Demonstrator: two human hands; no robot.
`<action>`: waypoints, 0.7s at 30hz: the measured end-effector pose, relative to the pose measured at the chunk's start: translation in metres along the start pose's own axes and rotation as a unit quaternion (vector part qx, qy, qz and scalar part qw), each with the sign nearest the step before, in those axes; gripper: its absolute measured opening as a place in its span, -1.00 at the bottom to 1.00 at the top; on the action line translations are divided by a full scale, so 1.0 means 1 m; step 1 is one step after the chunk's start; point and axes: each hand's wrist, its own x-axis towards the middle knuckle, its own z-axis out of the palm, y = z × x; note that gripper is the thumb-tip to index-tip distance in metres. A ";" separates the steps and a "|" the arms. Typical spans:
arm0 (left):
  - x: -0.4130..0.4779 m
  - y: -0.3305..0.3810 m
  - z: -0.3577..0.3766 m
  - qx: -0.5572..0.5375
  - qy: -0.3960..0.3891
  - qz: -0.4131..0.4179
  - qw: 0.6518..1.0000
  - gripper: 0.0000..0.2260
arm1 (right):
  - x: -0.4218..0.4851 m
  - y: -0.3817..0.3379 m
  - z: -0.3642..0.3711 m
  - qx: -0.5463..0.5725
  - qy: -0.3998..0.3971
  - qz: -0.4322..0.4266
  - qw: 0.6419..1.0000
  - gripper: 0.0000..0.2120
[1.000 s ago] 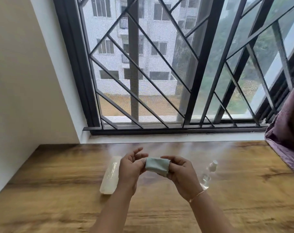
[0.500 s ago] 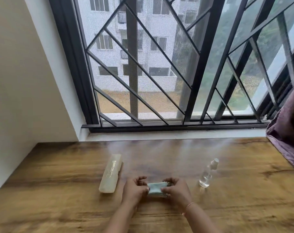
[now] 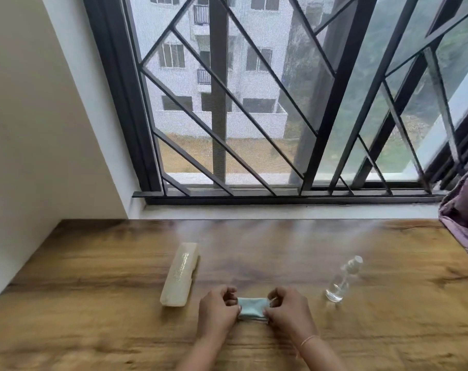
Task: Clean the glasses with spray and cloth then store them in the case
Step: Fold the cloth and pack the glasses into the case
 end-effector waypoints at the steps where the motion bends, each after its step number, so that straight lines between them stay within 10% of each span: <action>1: -0.001 -0.001 -0.001 0.006 0.017 0.013 1.000 -0.78 | 0.001 0.001 0.000 -0.003 -0.005 0.003 1.000 -0.83; 4: -0.008 -0.004 -0.007 0.013 0.133 0.075 0.988 -0.84 | 0.005 -0.002 -0.001 -0.048 -0.023 -0.006 0.999 -0.83; 10: -0.005 -0.032 -0.024 0.115 0.403 0.096 0.903 -0.32 | 0.027 -0.048 0.009 -0.110 0.017 -0.190 0.975 -0.76; 17: 0.009 -0.048 -0.037 0.050 0.326 0.036 0.943 0.10 | 0.057 -0.114 0.060 -0.245 0.002 -0.546 0.801 -0.62; 21: 0.015 -0.048 -0.040 -0.027 0.313 0.030 0.949 0.07 | 0.074 -0.131 0.077 -0.359 -0.100 -0.598 0.710 -0.59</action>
